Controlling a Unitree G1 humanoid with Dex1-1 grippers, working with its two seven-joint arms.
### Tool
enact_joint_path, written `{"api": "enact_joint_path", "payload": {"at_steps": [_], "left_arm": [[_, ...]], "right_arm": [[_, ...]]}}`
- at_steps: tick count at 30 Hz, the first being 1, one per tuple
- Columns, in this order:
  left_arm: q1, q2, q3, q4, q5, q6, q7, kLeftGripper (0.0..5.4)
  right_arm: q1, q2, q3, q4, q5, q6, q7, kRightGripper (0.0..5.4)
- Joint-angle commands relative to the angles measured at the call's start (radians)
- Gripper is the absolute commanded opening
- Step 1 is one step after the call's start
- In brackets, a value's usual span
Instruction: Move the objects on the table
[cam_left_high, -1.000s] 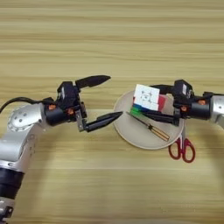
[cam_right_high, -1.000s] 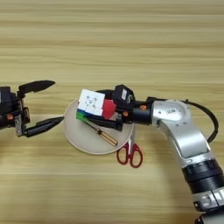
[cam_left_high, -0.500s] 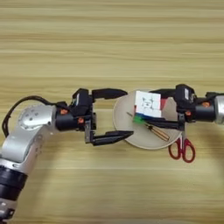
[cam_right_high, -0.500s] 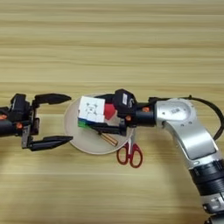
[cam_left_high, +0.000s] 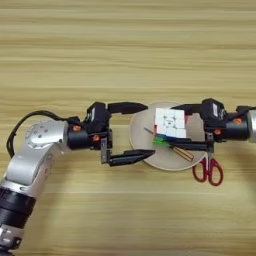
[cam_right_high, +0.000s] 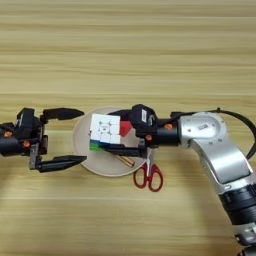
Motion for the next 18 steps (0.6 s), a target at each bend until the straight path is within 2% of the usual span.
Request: {"api": "enact_joint_path", "payload": {"at_steps": [1, 18], "left_arm": [[-0.013, -0.004, 0.002, 0.007, 0.015, -0.007, -0.004, 5.4], [-0.011, -0.01, -0.004, 0.005, 0.024, -0.004, -0.005, 5.4]], "right_arm": [[0.006, -0.019, -0.011, -0.037, 0.024, 0.015, 0.006, 3.31], [0.009, -0.018, 0.0, -0.083, 0.054, 0.032, 0.002, 3.31]]}}
